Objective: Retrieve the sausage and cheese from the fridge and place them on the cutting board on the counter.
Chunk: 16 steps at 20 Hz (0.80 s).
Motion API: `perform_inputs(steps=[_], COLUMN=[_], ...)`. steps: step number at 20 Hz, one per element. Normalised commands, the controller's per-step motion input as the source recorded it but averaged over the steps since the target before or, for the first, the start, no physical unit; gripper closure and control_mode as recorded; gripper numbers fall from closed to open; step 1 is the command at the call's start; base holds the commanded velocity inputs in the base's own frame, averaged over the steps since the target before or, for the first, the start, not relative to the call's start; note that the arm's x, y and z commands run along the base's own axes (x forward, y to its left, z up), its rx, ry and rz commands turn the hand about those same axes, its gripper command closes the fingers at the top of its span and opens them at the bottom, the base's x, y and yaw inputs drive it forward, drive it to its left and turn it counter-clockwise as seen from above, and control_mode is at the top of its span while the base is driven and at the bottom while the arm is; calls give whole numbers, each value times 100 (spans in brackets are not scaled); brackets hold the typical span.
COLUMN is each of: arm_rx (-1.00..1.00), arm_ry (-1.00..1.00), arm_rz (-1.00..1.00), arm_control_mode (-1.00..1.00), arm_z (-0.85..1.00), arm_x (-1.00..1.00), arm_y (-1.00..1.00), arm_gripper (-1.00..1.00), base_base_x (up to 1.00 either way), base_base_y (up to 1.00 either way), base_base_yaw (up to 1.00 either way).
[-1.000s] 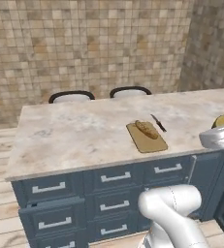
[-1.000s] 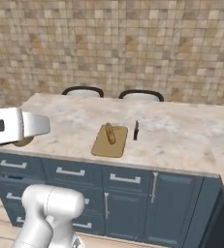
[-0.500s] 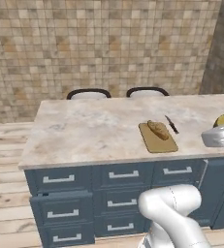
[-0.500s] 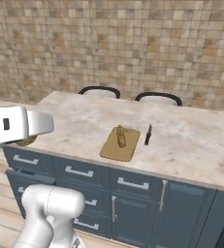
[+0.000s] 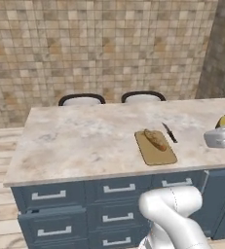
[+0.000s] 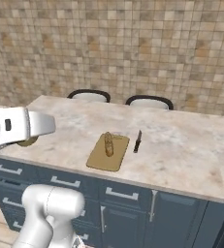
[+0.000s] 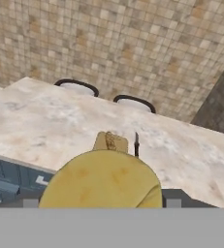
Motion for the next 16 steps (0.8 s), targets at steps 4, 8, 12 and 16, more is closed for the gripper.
perform_inputs(steps=[4,8,12,16], arm_rx=[0,0,0,0], arm_ry=[0,0,0,0], arm_rz=[0,0,0,0], arm_control_mode=[100,100,100,100], arm_z=[0,0,0,0], arm_x=[0,0,0,0], arm_y=[0,0,0,0], arm_gripper=[100,100,100,100], base_base_x=[57,46,58,67], base_base_y=[0,-6,0,0], base_base_yaw=[0,0,0,0])
